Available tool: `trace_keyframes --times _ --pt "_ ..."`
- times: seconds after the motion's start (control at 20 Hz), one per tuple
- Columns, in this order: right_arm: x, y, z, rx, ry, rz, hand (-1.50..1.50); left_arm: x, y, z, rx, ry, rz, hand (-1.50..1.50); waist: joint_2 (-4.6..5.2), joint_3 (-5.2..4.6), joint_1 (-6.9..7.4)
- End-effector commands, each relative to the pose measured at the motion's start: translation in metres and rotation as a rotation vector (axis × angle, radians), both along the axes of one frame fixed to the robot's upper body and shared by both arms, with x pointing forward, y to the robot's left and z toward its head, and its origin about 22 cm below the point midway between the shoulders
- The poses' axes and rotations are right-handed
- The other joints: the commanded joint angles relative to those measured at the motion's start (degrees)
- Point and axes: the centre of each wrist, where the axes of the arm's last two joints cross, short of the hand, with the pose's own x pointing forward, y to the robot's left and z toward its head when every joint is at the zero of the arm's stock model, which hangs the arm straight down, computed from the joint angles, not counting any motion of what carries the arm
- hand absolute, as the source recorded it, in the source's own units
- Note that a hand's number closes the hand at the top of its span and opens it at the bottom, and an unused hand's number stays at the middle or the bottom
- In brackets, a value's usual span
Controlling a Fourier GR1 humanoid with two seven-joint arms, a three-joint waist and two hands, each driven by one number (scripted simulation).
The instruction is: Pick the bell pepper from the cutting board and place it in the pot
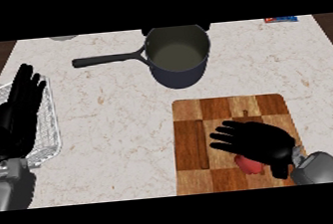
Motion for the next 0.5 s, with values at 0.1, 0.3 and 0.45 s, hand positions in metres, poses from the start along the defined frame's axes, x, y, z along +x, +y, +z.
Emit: trace_keyframes --times 0.1,0.3,0.45 --pt "-0.001 -0.002 -0.008 -0.027 -0.02 0.113 1.5 -0.007 -0.027 -0.006 -0.003 -0.009 -0.001 0.0 -0.04 0.0 -0.05" --pt "0.001 -0.004 -0.01 -0.041 -0.056 0.168 1.5 0.002 0.015 -0.008 0.006 0.003 -0.002 0.0 0.0 -0.02 -0.15" --pt "0.024 0.005 -0.017 -0.012 -0.061 0.171 1.5 0.016 0.013 0.011 -0.01 -0.003 -0.015 0.0 0.07 -0.01 -0.01"
